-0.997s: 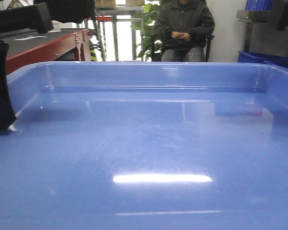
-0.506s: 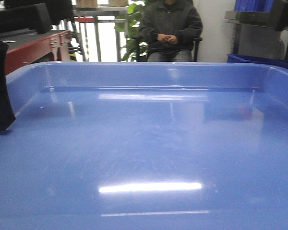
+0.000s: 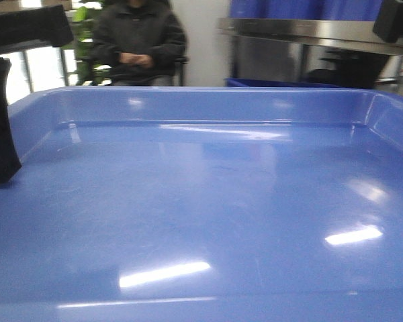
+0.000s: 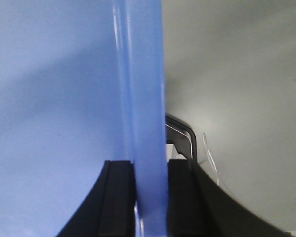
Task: Grab blue tray and place on right shelf
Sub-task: 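Carry the tray with both grippers up to the steel shelf, then raise the tray with both grippers above the shelf's steel lip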
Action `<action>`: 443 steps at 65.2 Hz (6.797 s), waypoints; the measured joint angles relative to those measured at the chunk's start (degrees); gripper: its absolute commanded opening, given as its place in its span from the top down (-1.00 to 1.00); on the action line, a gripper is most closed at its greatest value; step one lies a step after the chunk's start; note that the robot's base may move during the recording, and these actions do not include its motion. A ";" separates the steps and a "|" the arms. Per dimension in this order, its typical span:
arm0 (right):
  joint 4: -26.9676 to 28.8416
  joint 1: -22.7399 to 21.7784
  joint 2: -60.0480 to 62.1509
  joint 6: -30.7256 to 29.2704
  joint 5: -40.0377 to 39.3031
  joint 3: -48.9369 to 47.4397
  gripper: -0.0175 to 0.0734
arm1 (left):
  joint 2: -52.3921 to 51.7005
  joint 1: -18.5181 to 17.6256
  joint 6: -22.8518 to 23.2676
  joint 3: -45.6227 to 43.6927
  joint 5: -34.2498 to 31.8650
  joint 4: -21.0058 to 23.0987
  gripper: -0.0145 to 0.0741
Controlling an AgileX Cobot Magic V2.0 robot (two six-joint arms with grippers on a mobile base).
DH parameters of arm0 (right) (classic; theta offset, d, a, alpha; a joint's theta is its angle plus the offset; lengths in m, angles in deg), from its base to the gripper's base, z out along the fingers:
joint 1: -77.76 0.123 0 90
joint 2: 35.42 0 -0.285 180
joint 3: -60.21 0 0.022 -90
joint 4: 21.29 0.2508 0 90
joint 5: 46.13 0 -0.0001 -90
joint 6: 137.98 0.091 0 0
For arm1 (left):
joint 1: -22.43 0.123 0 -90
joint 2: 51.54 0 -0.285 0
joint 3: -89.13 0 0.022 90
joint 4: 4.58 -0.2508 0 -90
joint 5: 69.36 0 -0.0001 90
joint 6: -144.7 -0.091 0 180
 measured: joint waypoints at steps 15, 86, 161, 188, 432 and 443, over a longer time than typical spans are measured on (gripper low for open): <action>0.00 0.00 0.00 0.00 0.00 0.00 0.19 | 0.00 0.00 0.00 0.00 0.00 0.00 0.78; 0.12 0.00 0.00 0.00 0.00 0.00 0.19 | 0.00 0.00 0.00 0.00 1.30 0.33 0.78; 0.12 0.00 0.00 0.00 0.10 0.00 0.19 | 0.00 0.00 0.00 0.00 1.41 0.44 0.78; 0.12 0.00 0.00 0.00 0.10 0.00 0.19 | 0.00 0.00 0.11 0.00 1.41 0.44 0.78; -5.62 -11.88 -33.55 -14.60 7.73 -57.55 0.19 | 23.67 13.40 -10.82 -47.68 -1.96 -11.05 0.10; -4.77 -13.07 -38.47 -14.94 6.67 -60.85 0.19 | 27.43 14.48 -10.82 -48.46 -6.32 -11.07 0.10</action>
